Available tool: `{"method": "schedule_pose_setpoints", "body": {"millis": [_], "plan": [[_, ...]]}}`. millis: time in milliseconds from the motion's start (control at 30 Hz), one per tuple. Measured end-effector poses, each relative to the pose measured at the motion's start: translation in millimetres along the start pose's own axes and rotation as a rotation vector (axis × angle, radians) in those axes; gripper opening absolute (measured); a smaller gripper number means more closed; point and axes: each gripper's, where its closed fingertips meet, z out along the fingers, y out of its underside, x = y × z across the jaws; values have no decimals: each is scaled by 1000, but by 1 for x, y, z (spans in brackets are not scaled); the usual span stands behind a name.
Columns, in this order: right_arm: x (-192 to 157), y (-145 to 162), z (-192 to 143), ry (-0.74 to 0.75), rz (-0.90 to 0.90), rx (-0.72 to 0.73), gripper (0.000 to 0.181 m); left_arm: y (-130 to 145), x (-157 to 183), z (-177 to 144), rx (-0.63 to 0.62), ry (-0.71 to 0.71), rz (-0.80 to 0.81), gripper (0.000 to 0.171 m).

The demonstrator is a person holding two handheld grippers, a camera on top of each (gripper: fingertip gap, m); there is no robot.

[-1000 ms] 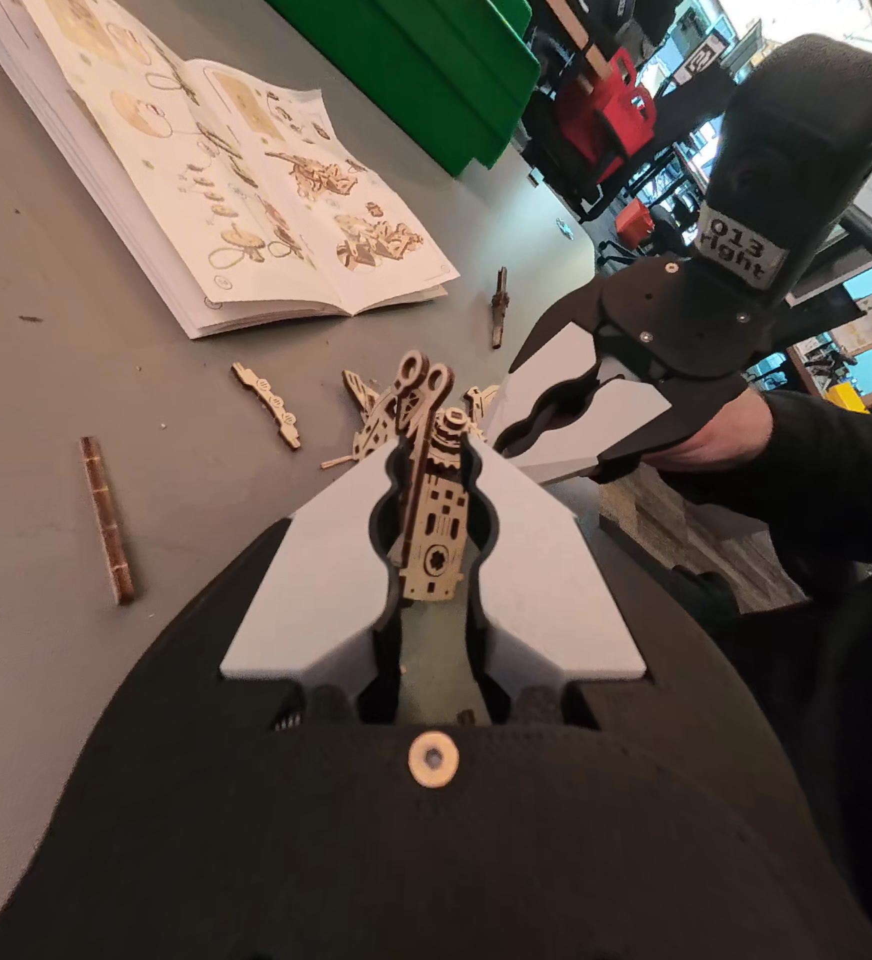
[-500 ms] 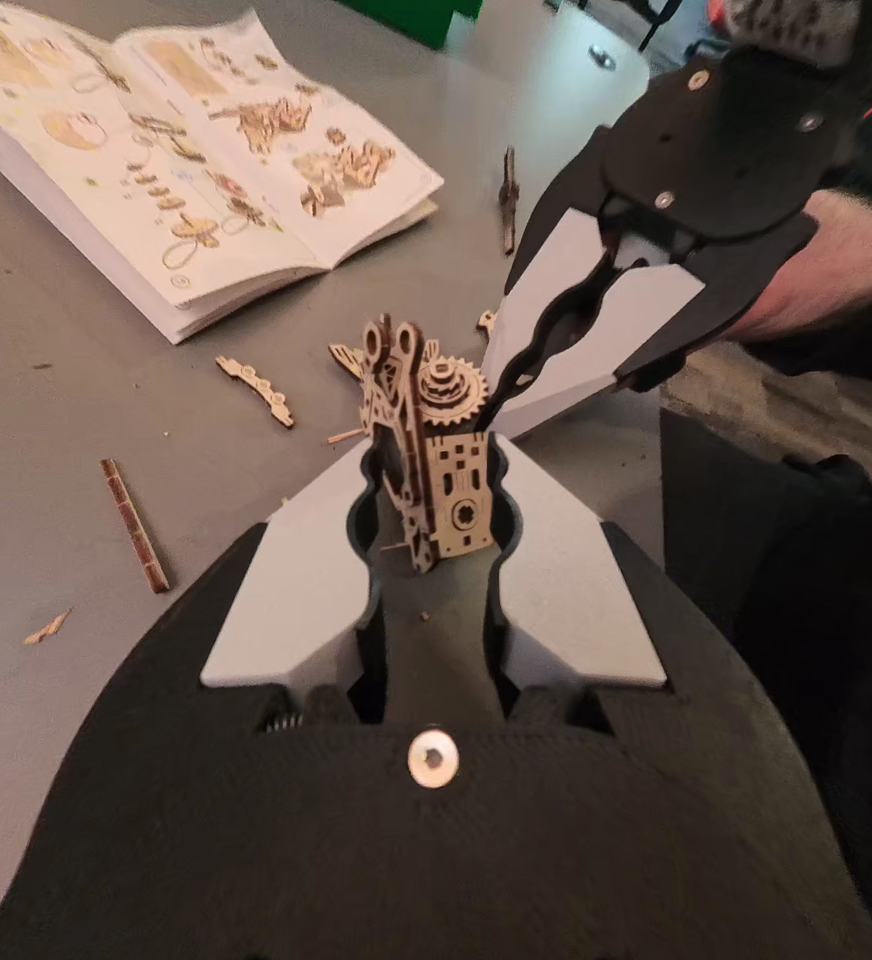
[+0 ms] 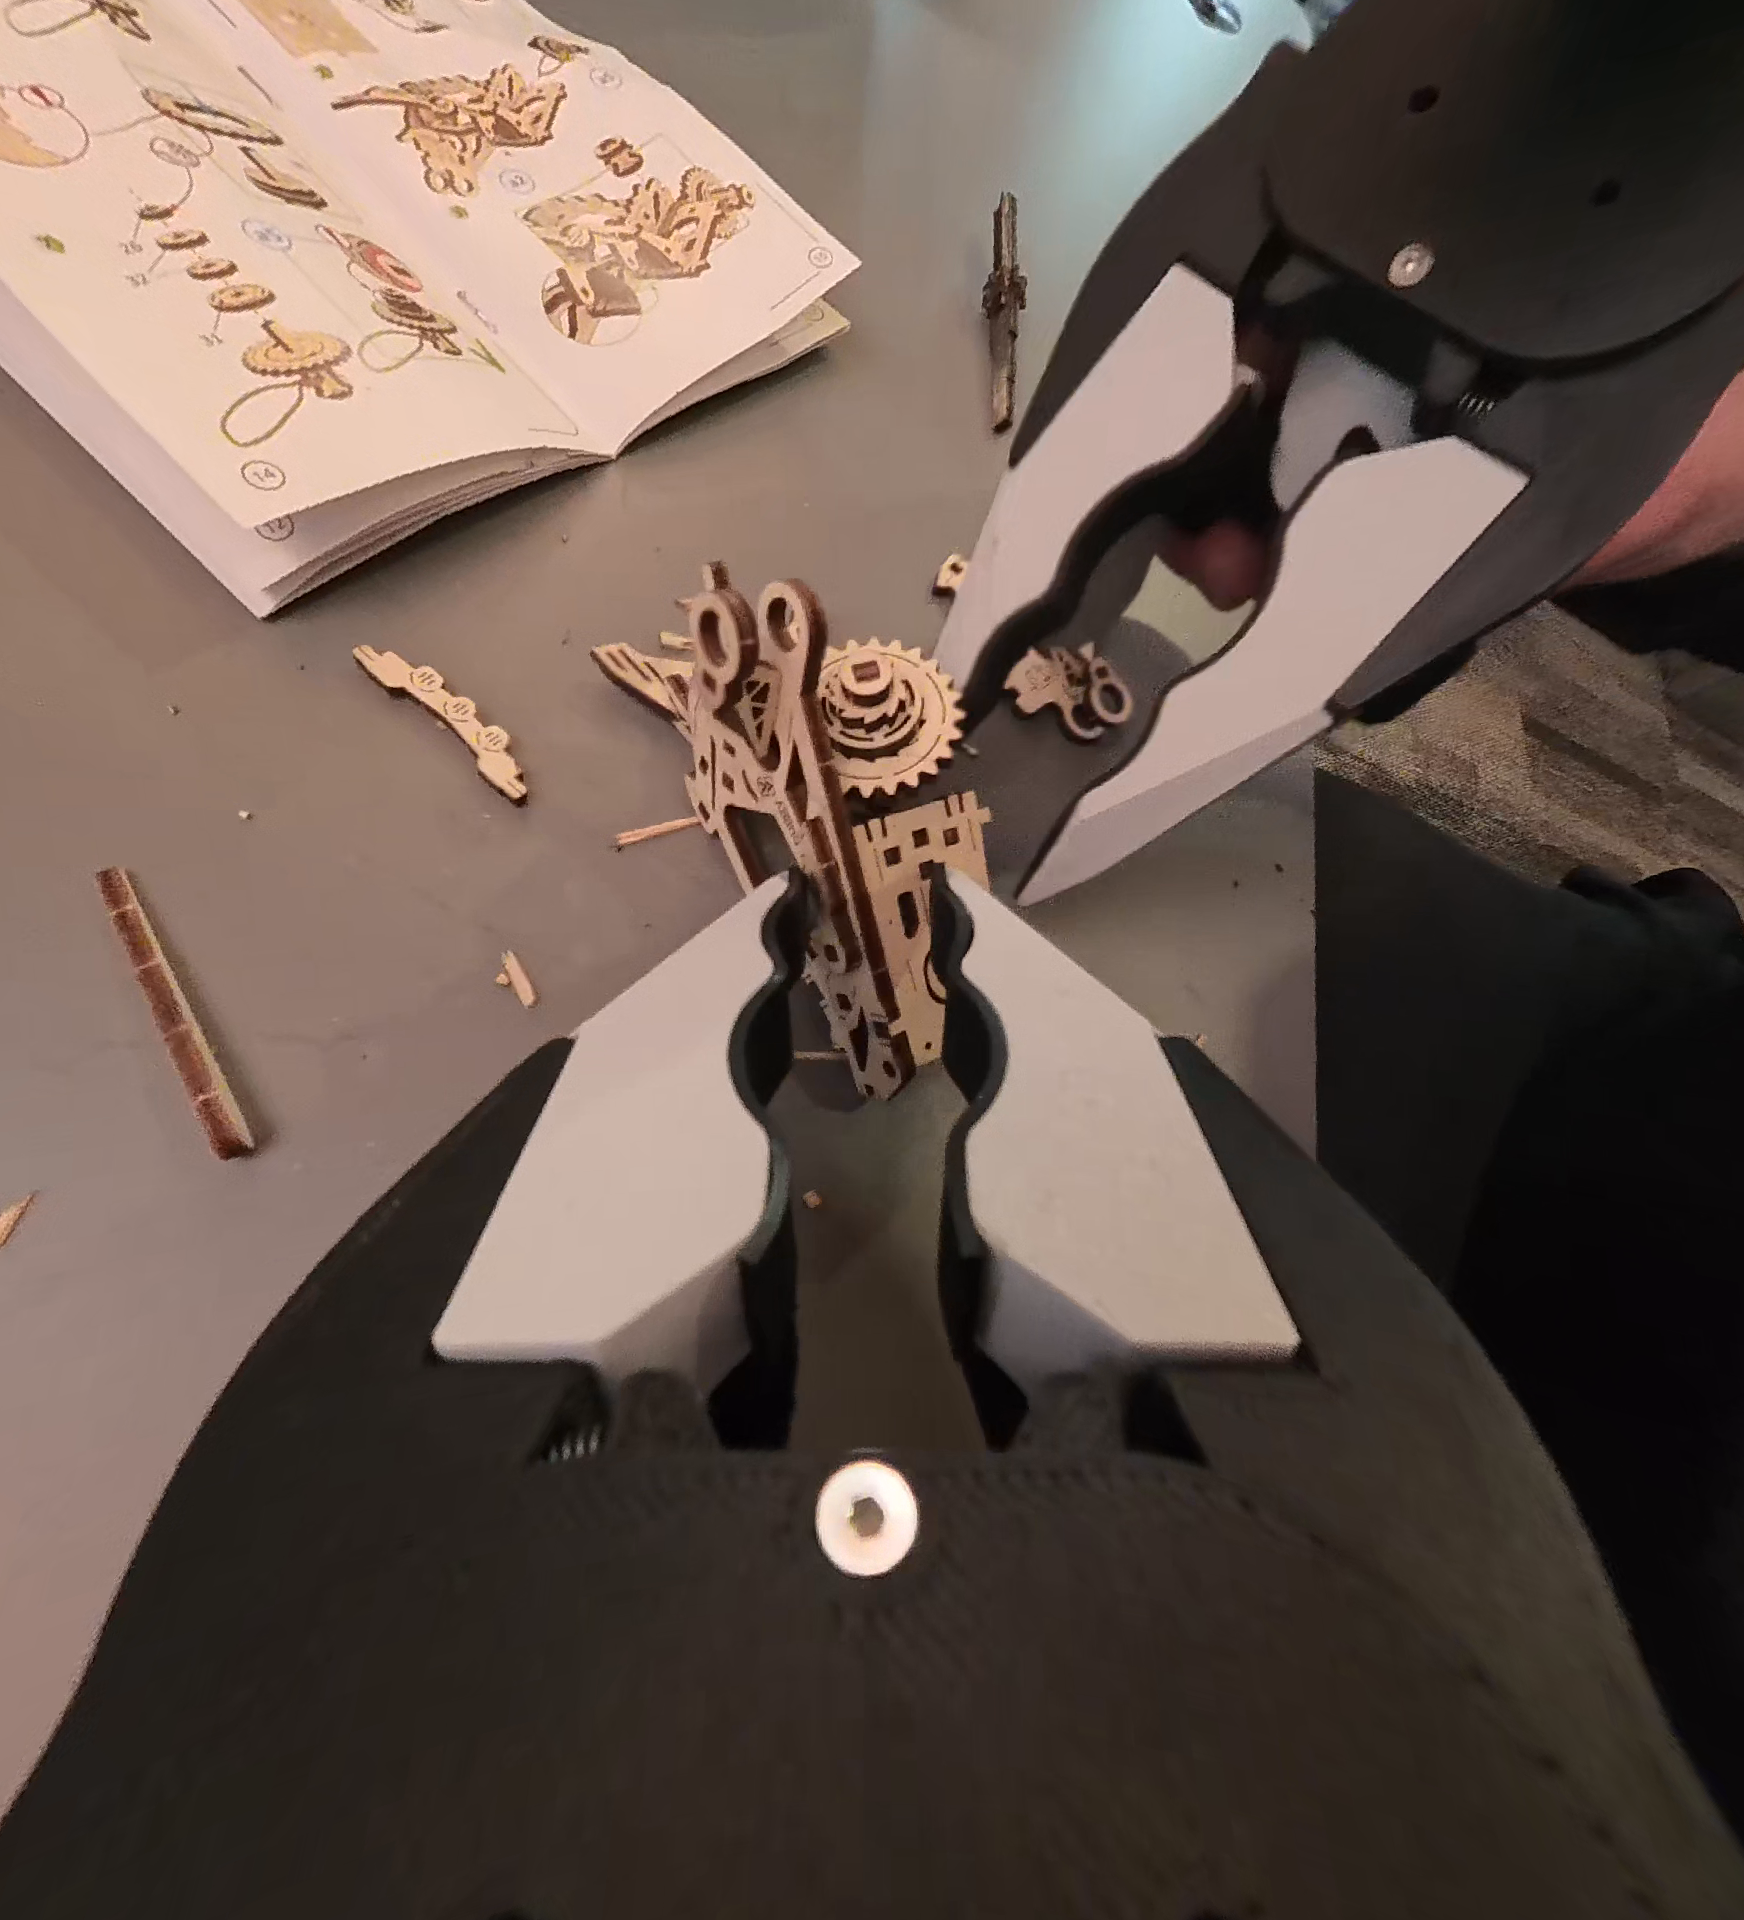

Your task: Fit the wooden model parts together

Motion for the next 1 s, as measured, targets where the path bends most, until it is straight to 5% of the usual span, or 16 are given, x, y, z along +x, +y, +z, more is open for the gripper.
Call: {"method": "schedule_pose_setpoints", "body": {"millis": [267, 500, 1000], "plan": [[13, -22, -40, 93, -43, 54, 31, 1, 3, 2, 4, -11, 5, 19], [18, -31, -13, 78, -84, -36, 16, 1, 4, 3, 0, -6, -9, 18], [23, -37, -17, -7, 16, 53, 10, -8, -3, 1, 57, 162, -182, 11]]}}
